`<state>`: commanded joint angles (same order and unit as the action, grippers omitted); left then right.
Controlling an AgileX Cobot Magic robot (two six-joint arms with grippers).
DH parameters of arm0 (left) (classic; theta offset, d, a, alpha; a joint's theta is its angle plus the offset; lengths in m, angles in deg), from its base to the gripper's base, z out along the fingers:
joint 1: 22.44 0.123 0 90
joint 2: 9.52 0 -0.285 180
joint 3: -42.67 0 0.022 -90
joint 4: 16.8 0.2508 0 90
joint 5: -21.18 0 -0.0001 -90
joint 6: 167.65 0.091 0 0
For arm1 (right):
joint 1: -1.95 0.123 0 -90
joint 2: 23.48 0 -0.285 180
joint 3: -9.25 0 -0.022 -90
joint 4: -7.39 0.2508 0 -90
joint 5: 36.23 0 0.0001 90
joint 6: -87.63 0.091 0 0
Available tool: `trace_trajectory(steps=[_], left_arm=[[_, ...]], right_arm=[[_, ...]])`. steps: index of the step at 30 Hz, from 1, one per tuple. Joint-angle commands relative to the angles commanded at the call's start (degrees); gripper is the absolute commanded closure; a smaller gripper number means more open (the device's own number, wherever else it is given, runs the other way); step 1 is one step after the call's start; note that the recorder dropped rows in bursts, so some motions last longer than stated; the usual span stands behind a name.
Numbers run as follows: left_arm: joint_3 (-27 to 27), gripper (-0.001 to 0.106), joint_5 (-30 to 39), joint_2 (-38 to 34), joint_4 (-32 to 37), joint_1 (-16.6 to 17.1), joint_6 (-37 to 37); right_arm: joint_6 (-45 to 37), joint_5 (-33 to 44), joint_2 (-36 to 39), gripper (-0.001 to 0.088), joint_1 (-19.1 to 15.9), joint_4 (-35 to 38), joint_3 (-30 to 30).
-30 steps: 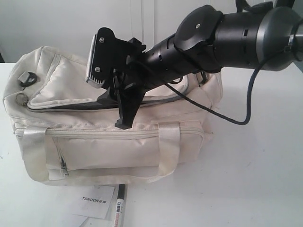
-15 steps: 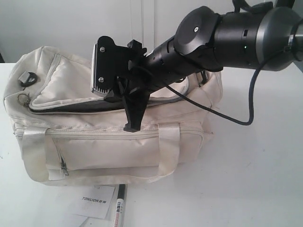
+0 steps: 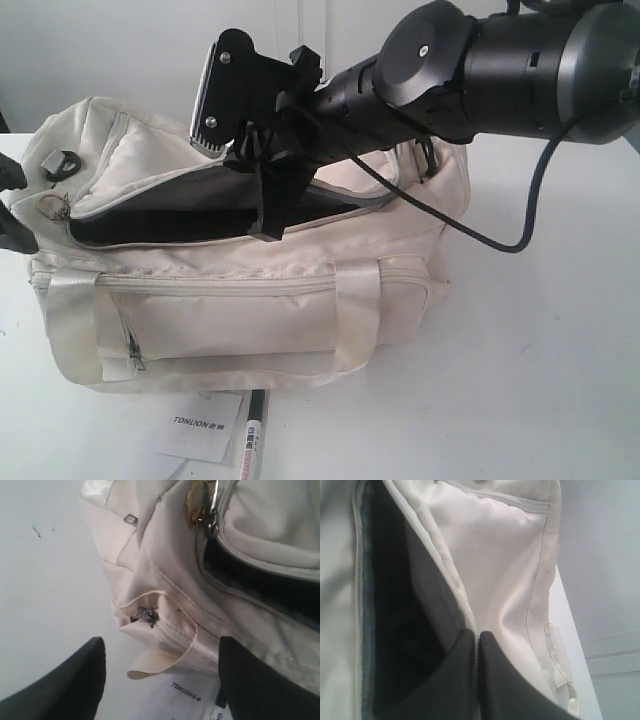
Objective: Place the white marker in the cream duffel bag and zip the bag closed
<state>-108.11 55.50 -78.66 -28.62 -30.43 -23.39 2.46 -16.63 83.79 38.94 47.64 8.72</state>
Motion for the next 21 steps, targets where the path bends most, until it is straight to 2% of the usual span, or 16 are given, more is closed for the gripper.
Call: trace_trajectory(steps=[6,9,12,18,21], left_arm=[[0.0,0.037,-5.1,-5.8,0.4,0.0,1.1],[0.0,0.044,-5.8,-8.2,0.4,0.0,1.5],[0.0,0.058,-6.8,-9.5,0.4,0.0,3.3],[0.0,0.103,-7.3,-10.8,0.4,0.0,4.8],[0.0,0.105,-7.5,-10.8,0.4,0.0,5.0]], right_arm=[[0.0,0.1,0.0,0.0868,0.0,0.0,0.0],[0.0,-0.5,0.0,0.0868,0.0,0.0,0.0],[0.0,-0.9,0.0,0.0868,0.0,0.0,0.0],[0.0,-6.1,0.0,0.0868,0.0,0.0,0.0],[0.0,-12.3,0.0,0.0868,0.0,0.0,0.0]])
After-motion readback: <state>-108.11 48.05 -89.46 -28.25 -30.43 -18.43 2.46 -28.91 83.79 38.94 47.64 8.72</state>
